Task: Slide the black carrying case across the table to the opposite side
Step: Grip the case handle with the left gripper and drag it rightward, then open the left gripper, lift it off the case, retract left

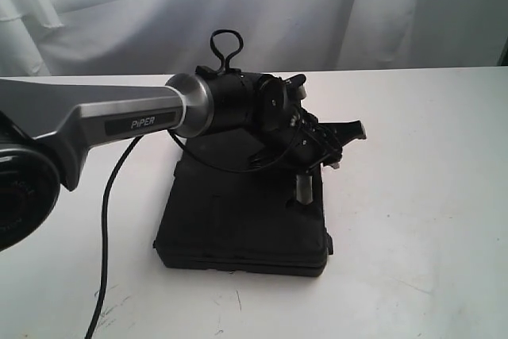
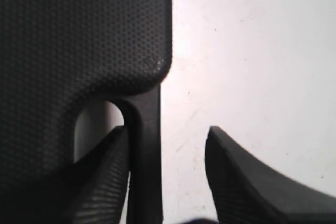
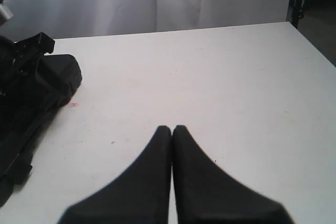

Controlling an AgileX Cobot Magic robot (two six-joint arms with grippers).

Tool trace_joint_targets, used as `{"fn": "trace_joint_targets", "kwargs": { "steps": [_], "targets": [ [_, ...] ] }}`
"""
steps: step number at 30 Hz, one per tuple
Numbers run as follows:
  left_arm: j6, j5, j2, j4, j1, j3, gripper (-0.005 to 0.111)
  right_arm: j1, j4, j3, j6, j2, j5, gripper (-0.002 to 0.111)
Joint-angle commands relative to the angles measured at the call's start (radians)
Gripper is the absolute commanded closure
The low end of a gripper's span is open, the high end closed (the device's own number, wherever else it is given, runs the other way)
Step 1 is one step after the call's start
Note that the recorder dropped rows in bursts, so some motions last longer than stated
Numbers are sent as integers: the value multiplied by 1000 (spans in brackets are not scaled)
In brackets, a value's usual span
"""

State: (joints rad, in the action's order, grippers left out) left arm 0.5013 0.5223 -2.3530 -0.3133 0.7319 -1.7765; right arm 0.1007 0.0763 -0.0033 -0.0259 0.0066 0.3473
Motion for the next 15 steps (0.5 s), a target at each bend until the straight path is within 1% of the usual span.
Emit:
{"fn": "trace_joint_targets", "kwargs": {
  "steps": [1,6,10,15],
  "targets": [
    [-34,-50,22,12,-19,-8,60,-4,-10,3,-2,-7,-2,108],
    [-49,-51,44,20,-23,-8,60,-4,-10,3,-2,-7,-2,108],
    [-67,-4,44,16,-23,-8,60,-4,-10,3,-2,-7,-2,108],
    [-92,14,63,16,-23,-8,61,-4,-10,3,-2,-7,-2,108]
  ]
}}
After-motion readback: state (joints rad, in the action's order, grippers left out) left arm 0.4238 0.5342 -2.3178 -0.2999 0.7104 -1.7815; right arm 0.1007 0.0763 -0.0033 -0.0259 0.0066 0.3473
